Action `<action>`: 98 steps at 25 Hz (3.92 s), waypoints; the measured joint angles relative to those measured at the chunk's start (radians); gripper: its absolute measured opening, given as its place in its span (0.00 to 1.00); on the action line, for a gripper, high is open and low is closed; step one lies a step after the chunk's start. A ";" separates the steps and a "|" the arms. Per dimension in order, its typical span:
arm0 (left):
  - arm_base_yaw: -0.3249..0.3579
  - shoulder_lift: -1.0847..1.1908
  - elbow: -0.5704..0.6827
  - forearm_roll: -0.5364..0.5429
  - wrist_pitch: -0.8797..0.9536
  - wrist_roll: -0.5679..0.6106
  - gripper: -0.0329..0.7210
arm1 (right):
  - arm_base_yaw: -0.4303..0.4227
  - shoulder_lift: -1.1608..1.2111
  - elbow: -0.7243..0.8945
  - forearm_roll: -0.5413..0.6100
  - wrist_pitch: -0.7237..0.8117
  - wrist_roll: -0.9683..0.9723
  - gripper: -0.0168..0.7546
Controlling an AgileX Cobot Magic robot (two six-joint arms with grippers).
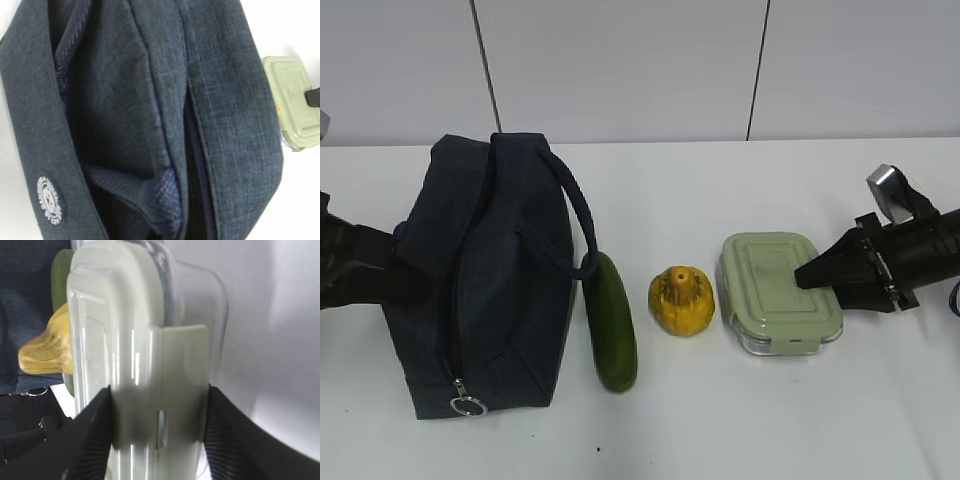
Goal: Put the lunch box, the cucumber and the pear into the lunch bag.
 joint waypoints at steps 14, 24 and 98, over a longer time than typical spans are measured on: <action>0.000 0.000 0.000 0.008 -0.002 0.000 0.02 | 0.000 -0.027 0.000 -0.019 -0.025 0.046 0.54; 0.000 0.000 0.000 0.010 -0.003 0.000 0.02 | 0.000 -0.029 0.000 0.002 -0.039 0.070 0.54; 0.000 0.000 0.000 -0.109 -0.115 0.000 0.02 | 0.656 -0.098 -0.335 0.562 -0.257 0.189 0.53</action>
